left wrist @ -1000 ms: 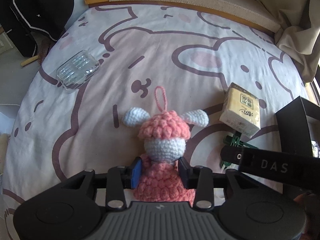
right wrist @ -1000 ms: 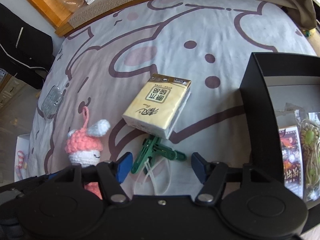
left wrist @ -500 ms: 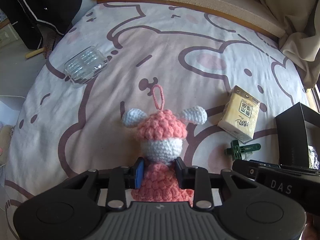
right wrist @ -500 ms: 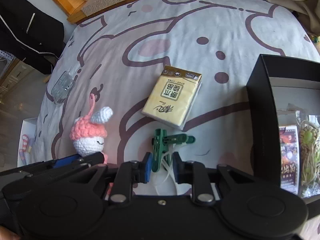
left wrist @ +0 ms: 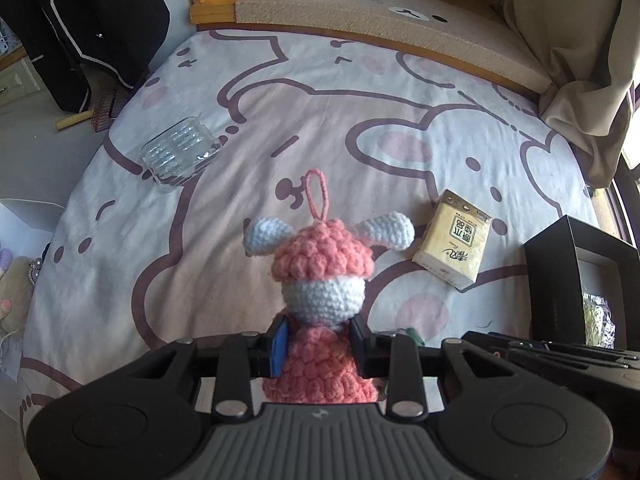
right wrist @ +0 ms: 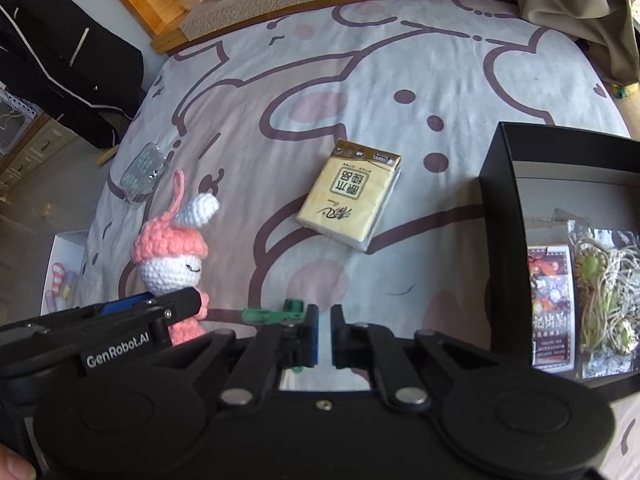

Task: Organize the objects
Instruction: 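Close the left gripper on the pink bunny while the right gripper grasps the green clothespin, then lift the bunny with the left tool while the right tool carries the clothespin toward the black box, then lower the bunny into the black box while the right tool lowers the clothespin beside it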

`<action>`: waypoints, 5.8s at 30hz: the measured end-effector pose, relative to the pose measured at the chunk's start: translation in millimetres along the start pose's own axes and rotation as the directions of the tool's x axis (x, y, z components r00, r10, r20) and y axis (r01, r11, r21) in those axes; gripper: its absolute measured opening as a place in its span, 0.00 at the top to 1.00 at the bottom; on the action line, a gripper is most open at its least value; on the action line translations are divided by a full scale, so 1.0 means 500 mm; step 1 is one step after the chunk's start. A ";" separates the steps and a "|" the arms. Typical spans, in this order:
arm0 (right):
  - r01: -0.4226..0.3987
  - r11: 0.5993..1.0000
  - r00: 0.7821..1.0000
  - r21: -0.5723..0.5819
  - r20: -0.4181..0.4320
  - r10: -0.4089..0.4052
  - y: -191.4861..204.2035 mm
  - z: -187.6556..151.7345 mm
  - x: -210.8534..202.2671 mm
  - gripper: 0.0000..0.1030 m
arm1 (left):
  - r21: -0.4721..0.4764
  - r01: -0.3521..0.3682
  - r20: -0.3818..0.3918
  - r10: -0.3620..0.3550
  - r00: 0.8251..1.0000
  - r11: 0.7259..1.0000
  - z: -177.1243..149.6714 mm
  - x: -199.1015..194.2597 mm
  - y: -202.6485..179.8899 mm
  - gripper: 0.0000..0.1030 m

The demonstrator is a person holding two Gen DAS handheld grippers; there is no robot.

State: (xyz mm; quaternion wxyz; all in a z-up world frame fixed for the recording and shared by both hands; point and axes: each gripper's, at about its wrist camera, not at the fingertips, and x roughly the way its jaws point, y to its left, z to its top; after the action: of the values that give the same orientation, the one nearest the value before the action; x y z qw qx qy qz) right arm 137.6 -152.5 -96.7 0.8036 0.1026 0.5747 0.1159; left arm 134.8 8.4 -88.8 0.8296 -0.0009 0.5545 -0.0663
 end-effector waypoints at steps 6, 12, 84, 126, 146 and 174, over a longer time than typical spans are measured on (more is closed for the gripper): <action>-0.028 1.000 1.000 -0.012 0.014 0.028 0.009 -0.003 0.001 0.51 | -0.019 -0.014 0.006 0.014 1.000 1.000 0.004 0.003 0.011 0.67; -0.036 0.996 0.999 -0.079 -0.044 0.033 0.042 -0.010 0.037 0.47 | -0.046 -0.067 0.000 0.067 0.998 0.997 0.010 0.017 0.039 0.67; 0.105 0.994 0.965 -0.022 0.244 -0.097 0.015 -0.070 -0.233 0.83 | -0.070 -0.020 0.164 0.031 0.986 0.997 -0.048 -0.208 -0.029 0.67; 0.189 0.982 0.928 0.028 0.323 -0.188 -0.144 -0.080 -0.322 0.83 | 0.004 0.058 0.176 -0.058 0.983 0.998 -0.007 -0.184 -0.214 0.67; 0.231 0.964 0.905 0.129 0.335 -0.261 -0.295 -0.093 -0.356 0.83 | 0.071 0.175 0.187 -0.185 0.965 0.982 0.010 -0.166 -0.366 0.67; 0.281 0.951 0.891 0.126 0.334 -0.307 -0.410 -0.083 -0.282 0.83 | 0.656 0.048 0.257 -0.282 0.924 0.753 0.070 -0.055 -0.538 0.67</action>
State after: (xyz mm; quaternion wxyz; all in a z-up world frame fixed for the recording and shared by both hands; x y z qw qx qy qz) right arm 68.1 -389.2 -44.1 0.8967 0.0631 0.4354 -0.0485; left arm 127.4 -257.5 -29.6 0.8535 0.2195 0.3446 -0.3236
